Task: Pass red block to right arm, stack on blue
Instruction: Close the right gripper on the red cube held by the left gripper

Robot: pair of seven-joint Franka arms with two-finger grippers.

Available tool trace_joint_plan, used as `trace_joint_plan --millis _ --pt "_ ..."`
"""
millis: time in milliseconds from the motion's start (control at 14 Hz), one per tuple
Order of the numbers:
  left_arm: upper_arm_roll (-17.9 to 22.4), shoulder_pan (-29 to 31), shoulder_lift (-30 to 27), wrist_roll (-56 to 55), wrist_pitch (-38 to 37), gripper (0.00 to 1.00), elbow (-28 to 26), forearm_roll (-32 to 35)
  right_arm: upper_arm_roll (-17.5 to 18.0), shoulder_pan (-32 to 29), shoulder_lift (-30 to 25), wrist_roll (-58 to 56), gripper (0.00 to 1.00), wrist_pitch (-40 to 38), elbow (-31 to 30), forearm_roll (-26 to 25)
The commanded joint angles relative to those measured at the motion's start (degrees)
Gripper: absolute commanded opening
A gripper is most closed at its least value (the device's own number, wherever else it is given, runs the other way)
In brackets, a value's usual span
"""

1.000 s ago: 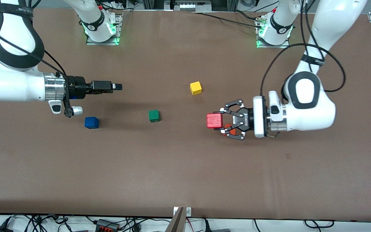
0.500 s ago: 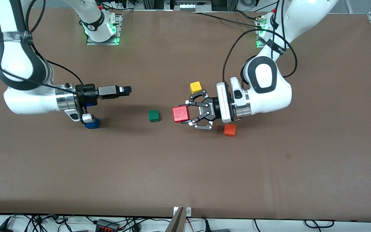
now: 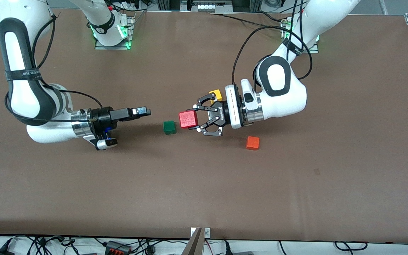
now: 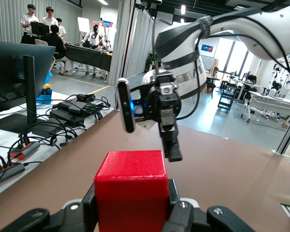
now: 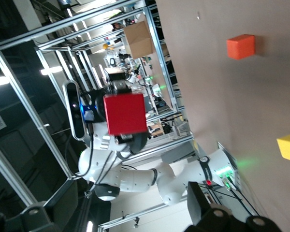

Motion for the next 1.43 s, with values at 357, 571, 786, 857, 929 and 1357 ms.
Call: trace_joint_plan --millis 357,571,786,857,929,1357 --pt "-0.41 -0.46 -0.27 2.54 1.98 0.07 0.13 -2.69 0.03 5.39 6.67 0.01 1.00 1.56 6.53 9.75" --pt "-0.41 -0.46 -0.27 2.54 1.98 0.07 0.13 -2.78 0.03 7.59 7.37 0.54 1.00 6.03 7.49 11.06" --pt "-0.41 -0.46 -0.27 2.54 1.98 0.07 0.04 -2.69 0.03 9.52 8.25 3.34 1.00 9.46 9.34 12.73" --pt "-0.41 -0.46 -0.27 2.54 1.98 0.07 -0.05 -2.69 0.03 9.96 8.17 3.96 1.00 9.82 9.43 13.26" --pt "-0.41 -0.46 -0.27 2.54 1.98 0.07 -0.05 -2.69 0.03 10.06 8.17 3.88 1.00 9.74 9.43 14.05" --pt "-0.41 -0.46 -0.18 2.54 1.98 0.08 -0.05 -2.69 0.03 11.02 8.17 3.97 0.91 9.30 9.34 13.97"
